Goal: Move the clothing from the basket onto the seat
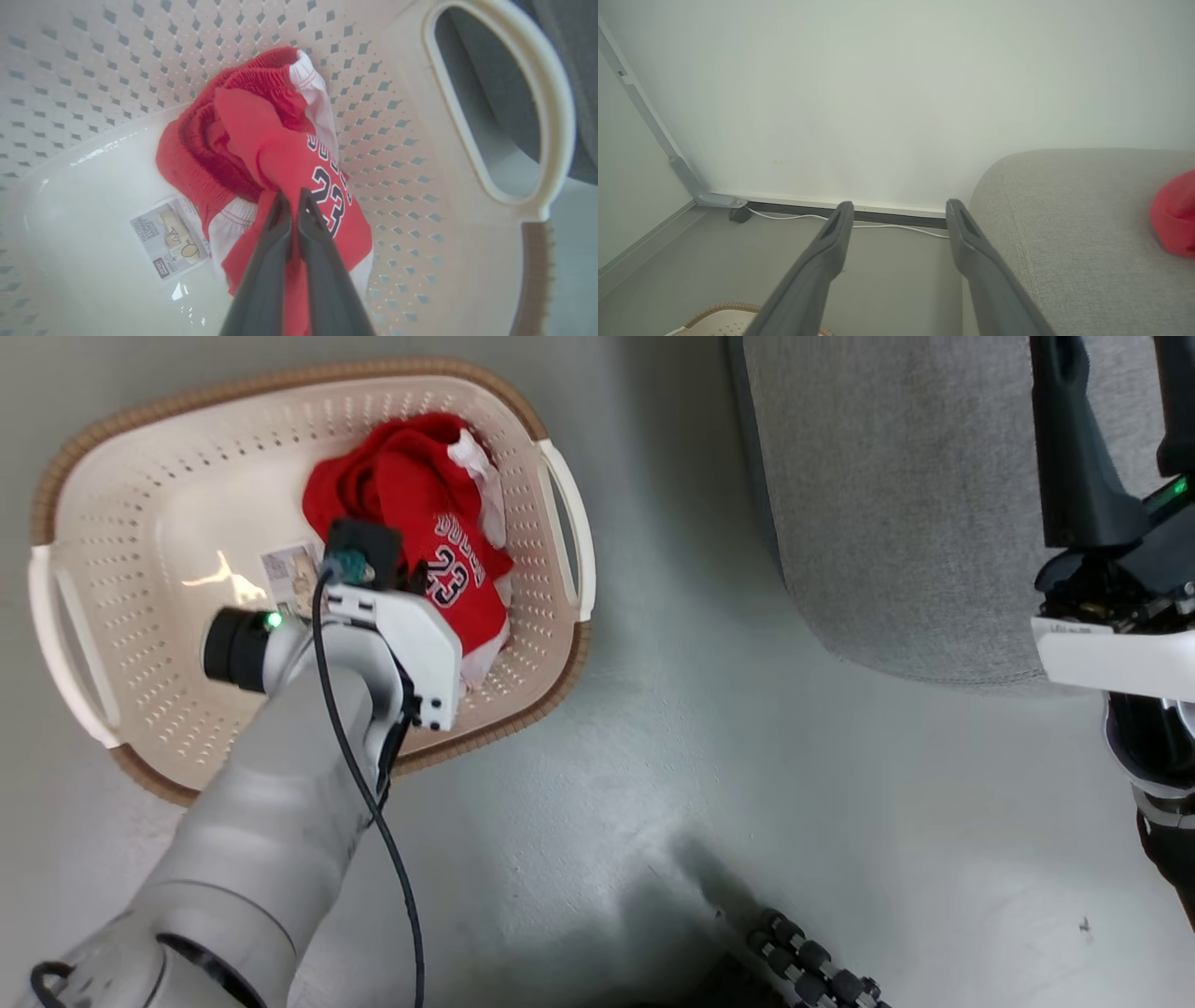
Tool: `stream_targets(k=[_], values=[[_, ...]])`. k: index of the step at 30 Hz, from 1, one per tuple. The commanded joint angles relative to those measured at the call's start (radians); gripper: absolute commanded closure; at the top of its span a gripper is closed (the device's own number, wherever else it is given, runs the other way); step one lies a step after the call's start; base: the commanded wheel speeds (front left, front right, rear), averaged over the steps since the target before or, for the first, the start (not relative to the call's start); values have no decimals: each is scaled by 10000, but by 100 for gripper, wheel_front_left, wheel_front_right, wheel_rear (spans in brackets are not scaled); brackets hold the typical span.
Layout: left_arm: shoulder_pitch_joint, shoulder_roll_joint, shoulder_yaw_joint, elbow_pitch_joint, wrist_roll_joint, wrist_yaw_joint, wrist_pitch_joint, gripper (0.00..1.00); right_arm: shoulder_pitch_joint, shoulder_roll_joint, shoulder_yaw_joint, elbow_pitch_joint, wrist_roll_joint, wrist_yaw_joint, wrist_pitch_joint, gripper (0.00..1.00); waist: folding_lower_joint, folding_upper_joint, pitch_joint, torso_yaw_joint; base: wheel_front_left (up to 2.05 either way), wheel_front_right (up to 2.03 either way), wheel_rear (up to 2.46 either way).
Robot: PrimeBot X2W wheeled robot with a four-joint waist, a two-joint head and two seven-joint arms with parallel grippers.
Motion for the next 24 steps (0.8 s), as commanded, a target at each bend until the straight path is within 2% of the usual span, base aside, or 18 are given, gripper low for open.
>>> stream_targets(k=[1, 10, 17, 24], values=[[387, -3, 67, -220, -157, -49, -253, 100, 674, -255, 14, -57, -43, 40, -53, 0, 0, 0, -556, 264, 0, 0, 0], [1235, -3, -213, -831, -617, -90, -969, 100, 1178, -287, 28, 485, -230, 40, -53, 0, 0, 0, -1646, 702, 0, 0, 0], [1758, -3, -267, -1639, -989, -135, -1308, 100, 1692, -339, 61, 1088, -397, 40, -53, 0, 0, 0, -2932, 1236, 0, 0, 0], [2623, -3, 866, -3022, -246, -16, -1325, 100, 2448, -277, -3, 1760, -632, 40, -53, 0, 0, 0, -4474, 1719, 0, 0, 0]])
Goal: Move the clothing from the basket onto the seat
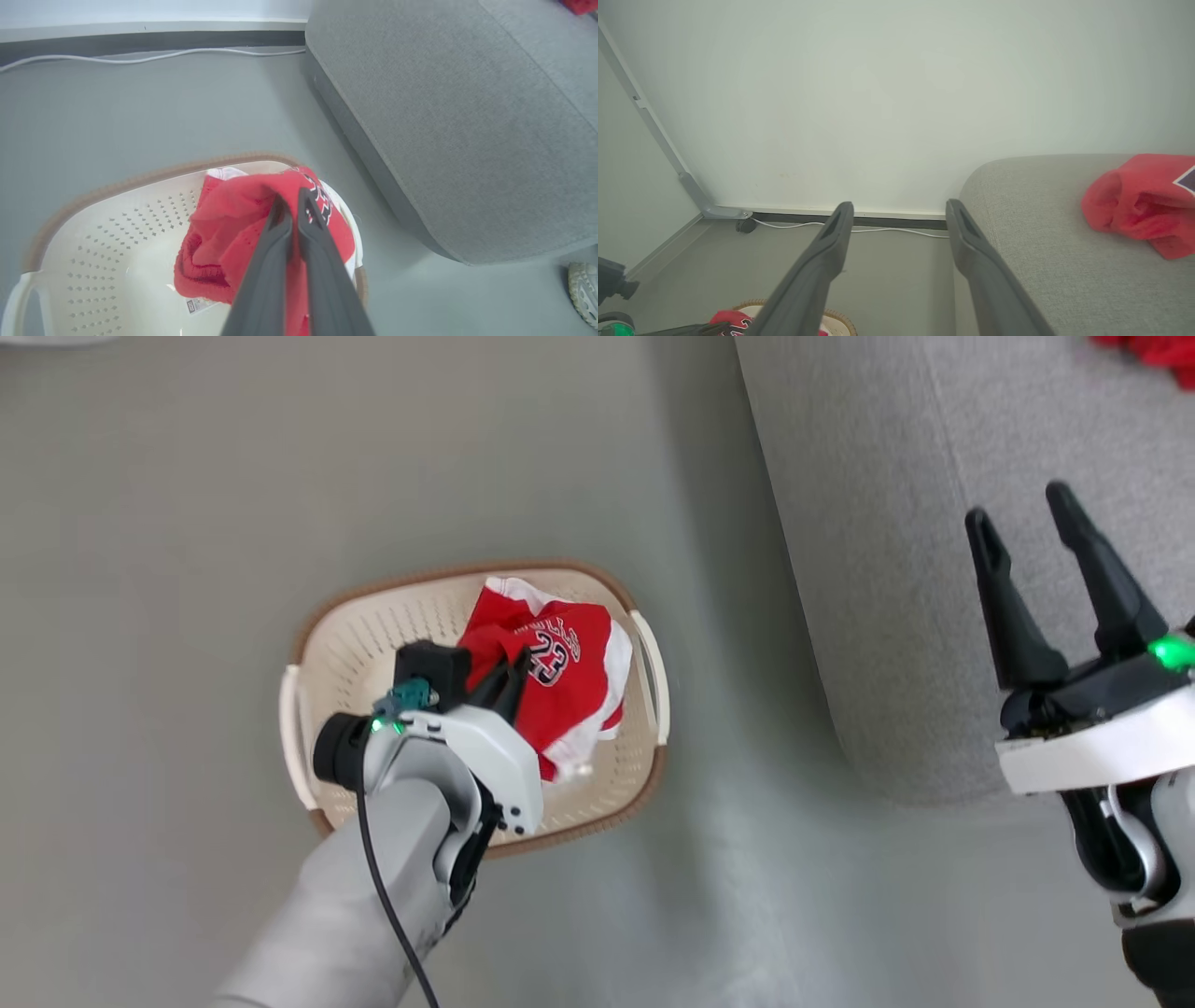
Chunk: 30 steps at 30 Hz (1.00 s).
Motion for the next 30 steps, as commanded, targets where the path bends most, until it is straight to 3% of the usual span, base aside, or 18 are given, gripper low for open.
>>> stream_targets(k=[1, 16, 30], values=[[252, 58, 351, -291, 256, 15, -131, 100, 407, -163, 47, -99, -84, 40, -53, 0, 0, -1, -849, 408, 0, 0, 0], [1763, 382, 2576, -2942, 3017, -762, -133, 100, 1933, 488, -110, 1163, -708, 40, -53, 0, 0, -1, -3413, 924, 0, 0, 0], [1465, 821, 3009, -5000, 4037, -1109, -133, 100, 2489, 930, -176, 1681, -1058, 40, -53, 0, 0, -1, -4209, 1123, 0, 0, 0]])
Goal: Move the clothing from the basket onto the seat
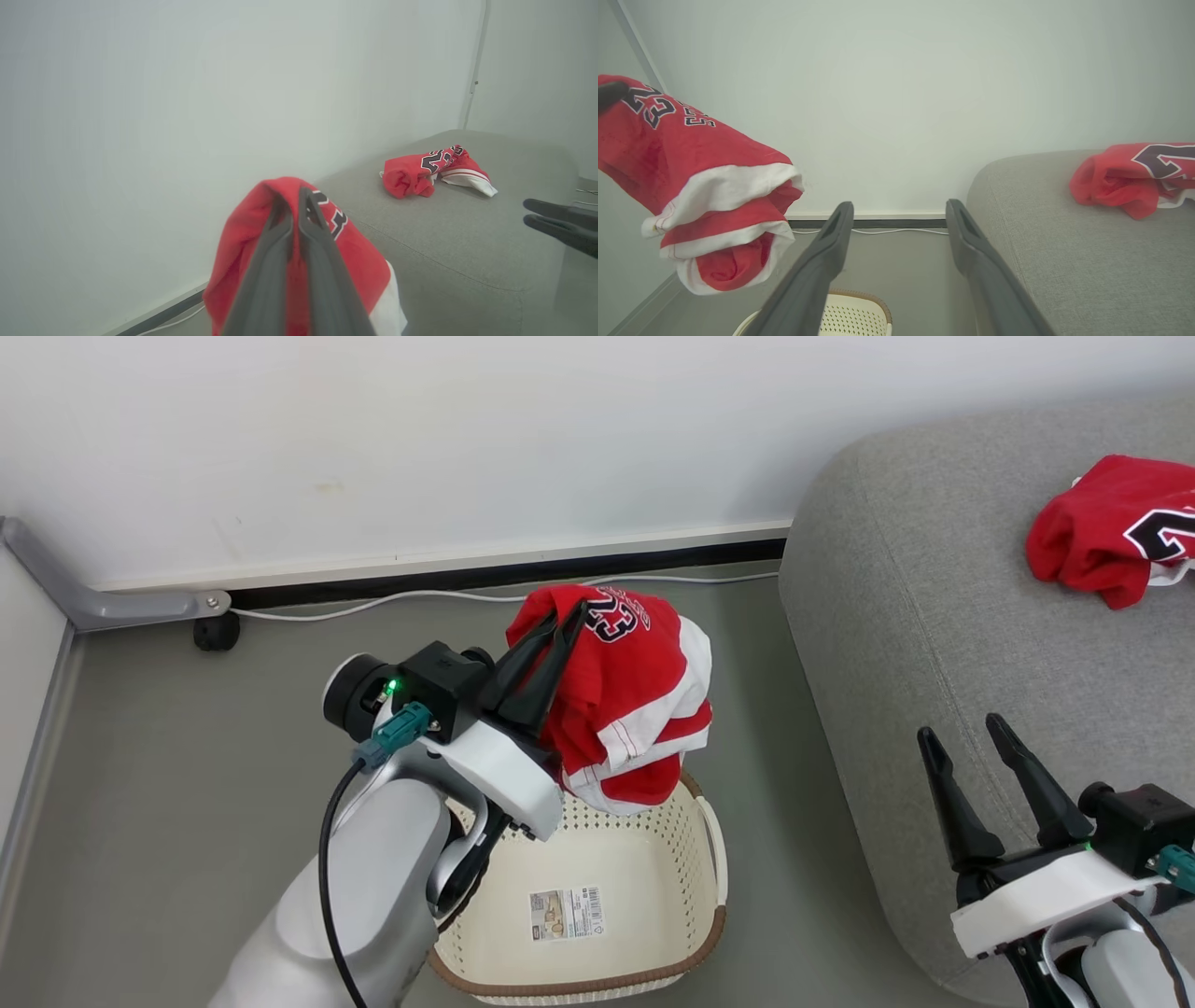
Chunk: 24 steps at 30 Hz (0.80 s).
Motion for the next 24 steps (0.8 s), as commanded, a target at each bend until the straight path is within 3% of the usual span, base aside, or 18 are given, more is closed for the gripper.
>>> stream_targets(k=[1, 11, 24], values=[[-481, 239, 315, -467, 80, -79, -103, 100, 64, -110, 96, -149, -118, 40, -55, 0, 0, -1, -39, 36, 0, 0, 0], [-1086, 776, 356, -2191, 305, 116, 590, 100, 153, -34, 81, -10, -202, 40, -55, 0, 0, -1, -105, 80, 0, 0, 0], [-1162, 844, 281, -2675, 275, 296, 794, 100, -43, -7, 183, 13, -148, 40, -55, 0, 0, -1, -27, -82, 0, 0, 0]])
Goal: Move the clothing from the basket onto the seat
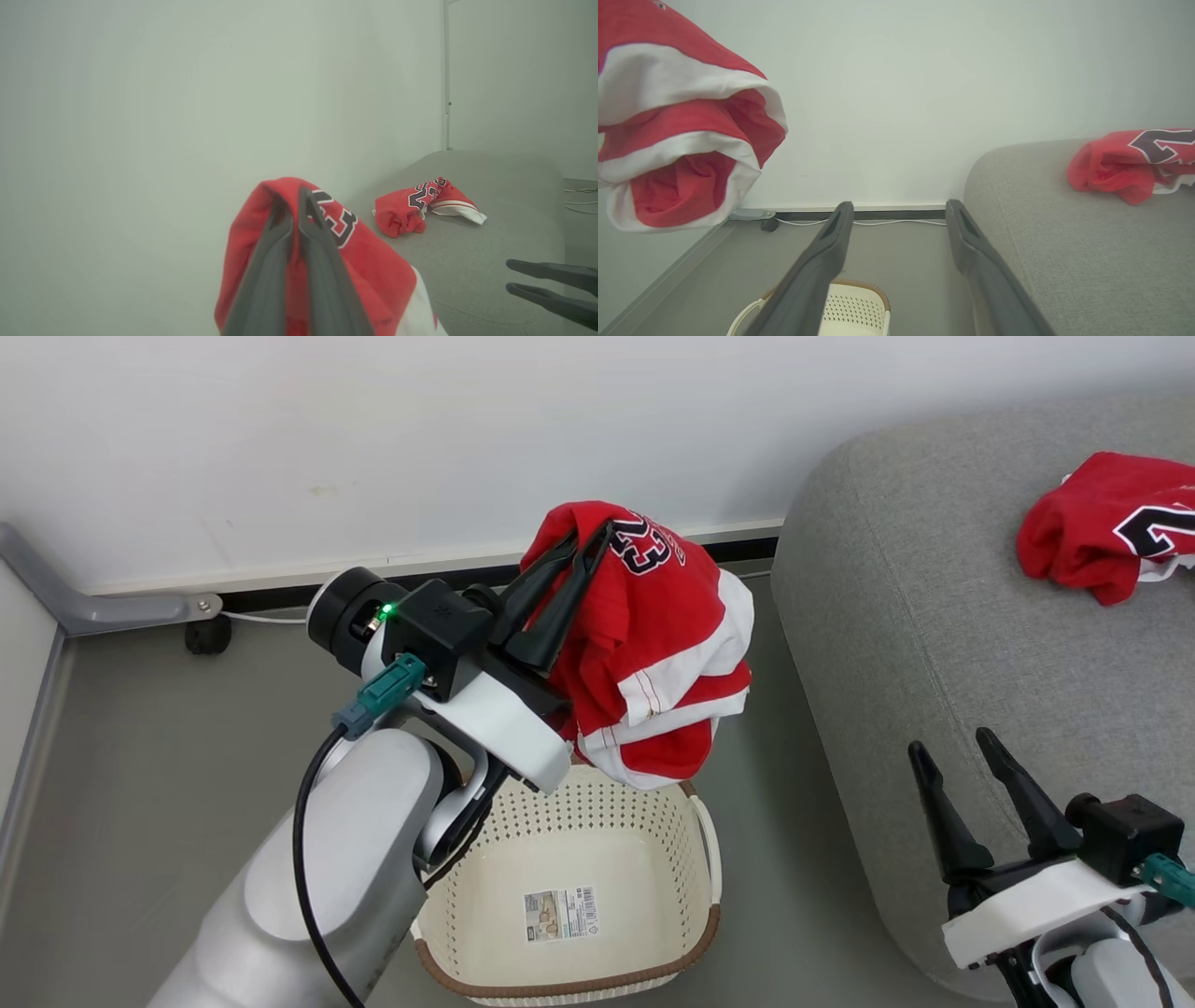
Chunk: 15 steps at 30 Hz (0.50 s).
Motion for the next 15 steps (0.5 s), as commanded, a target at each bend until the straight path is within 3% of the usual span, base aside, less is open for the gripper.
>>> stream_targets(k=[1, 15], values=[[-566, 197, 344, -277, 22, 73, 27, 100, -315, -121, 273, -326, -30, 40, -57, 0, 0, -1, 8, -6, 0, 0, 0], [-690, 138, 172, -198, 33, 136, -24, 100, -2128, -604, 2564, -1228, 268, 40, -57, 0, 0, -1, 101, 48, 0, 0, 0]])
